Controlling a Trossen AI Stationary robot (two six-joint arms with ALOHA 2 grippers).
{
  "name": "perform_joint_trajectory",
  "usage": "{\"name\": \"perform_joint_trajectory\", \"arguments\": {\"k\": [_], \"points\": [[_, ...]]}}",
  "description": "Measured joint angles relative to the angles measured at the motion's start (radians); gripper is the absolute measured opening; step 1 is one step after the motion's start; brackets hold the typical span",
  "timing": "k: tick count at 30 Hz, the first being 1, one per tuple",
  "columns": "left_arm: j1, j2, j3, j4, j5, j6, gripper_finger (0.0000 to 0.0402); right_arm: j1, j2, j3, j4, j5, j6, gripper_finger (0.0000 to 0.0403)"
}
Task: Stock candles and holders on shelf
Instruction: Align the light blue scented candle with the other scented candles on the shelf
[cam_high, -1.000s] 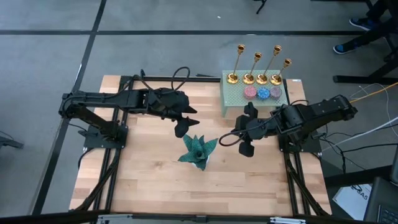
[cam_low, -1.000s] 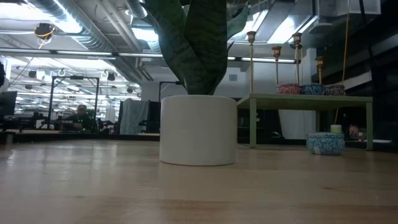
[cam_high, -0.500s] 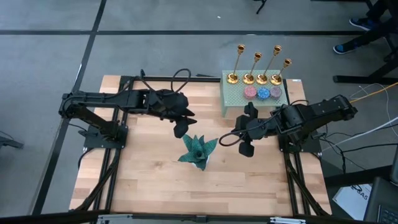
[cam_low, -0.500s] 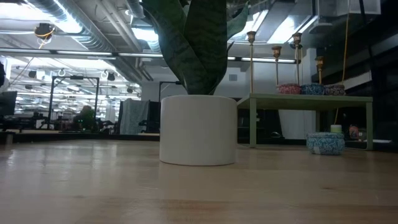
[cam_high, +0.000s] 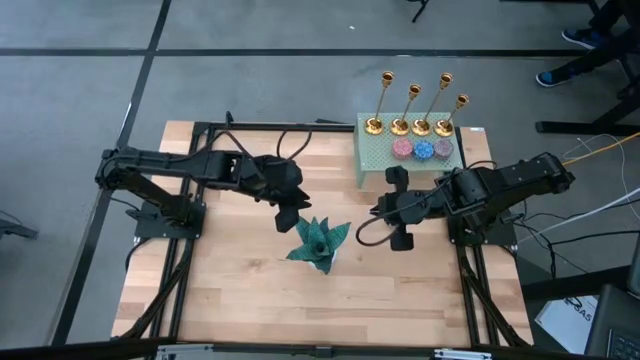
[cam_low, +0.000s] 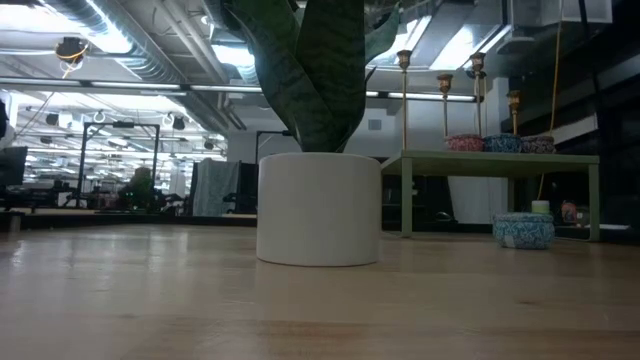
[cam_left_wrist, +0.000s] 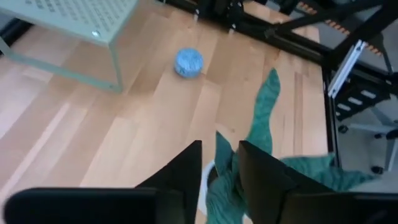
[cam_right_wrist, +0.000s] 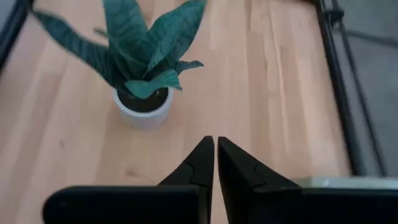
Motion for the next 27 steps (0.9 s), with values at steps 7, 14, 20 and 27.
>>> {"name": "perform_joint_trajectory", "arguments": {"k": [7,14,20,27], "points": [[-0.032,0.0,0.0,-0.107,-0.054,-0.02,0.0042,0.0,0.0,0.0,0.0,0.002,-0.162,0.0026],[-0.01,0.0,0.0,-0.207,-0.088,0.026,0.0003,-0.009,0.006,0.0,0.086,0.018,-0.018,0.0026],[0.084,0.0,0.0,-0.145,-0.028,0.177,0.0001,-0.014,0.006,0.0,0.147,0.146,0.349,0.0026],[0.208,0.004,0.0,-0.002,0.015,0.352,0.0005,-0.014,0.005,0.0,0.152,0.111,0.359,0.0026]]}}
